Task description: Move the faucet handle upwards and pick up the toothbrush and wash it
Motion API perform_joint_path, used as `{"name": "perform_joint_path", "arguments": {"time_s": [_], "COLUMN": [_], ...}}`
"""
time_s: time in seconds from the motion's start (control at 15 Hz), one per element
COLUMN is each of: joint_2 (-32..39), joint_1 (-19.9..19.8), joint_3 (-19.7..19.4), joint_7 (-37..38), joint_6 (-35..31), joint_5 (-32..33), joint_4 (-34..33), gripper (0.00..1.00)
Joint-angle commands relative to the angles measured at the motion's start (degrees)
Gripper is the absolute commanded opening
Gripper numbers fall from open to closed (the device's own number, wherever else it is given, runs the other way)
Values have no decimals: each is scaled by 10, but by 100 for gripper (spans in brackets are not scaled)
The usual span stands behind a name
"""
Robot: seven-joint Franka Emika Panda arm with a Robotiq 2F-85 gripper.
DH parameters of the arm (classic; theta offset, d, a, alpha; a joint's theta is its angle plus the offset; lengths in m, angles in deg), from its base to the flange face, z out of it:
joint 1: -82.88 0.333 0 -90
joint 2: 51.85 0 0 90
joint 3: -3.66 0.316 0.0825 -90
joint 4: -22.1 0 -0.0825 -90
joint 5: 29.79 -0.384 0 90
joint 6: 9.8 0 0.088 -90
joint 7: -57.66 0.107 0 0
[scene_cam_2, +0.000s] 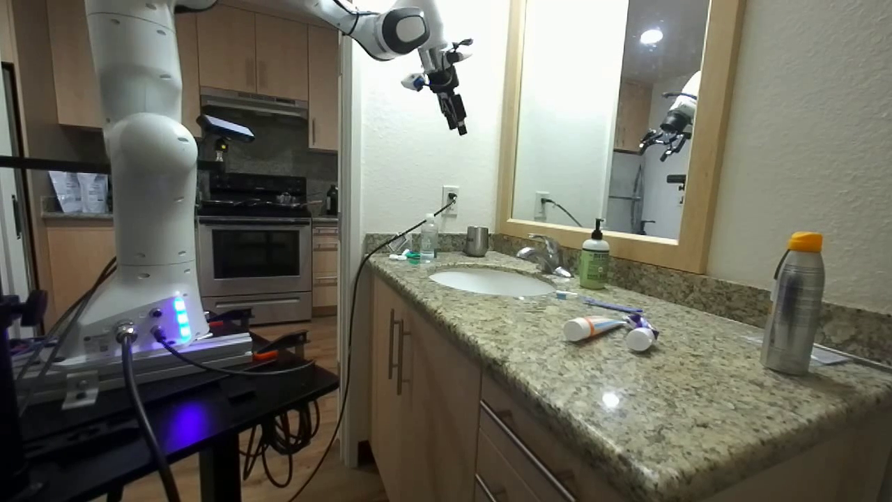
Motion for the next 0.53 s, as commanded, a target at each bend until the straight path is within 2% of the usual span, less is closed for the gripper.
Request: {"name": "perform_joint_path", "arguments": {"time_s": [0.0, 0.07, 0.27, 0.4, 0.47], "joint_2": [25, 45, 126, 180, 210], "joint_1": [-6, -7, -15, -29, -35], "joint_3": [-1, -3, -7, 1, 0], "joint_7": [-29, -48, -152, -178, -159], "joint_6": [-40, -91, -215, -264, -274], "joint_5": [17, 23, -18, -45, -43], "joint_4": [-1, -5, -40, -64, -82], "gripper": [100, 100, 100, 100, 100]}}
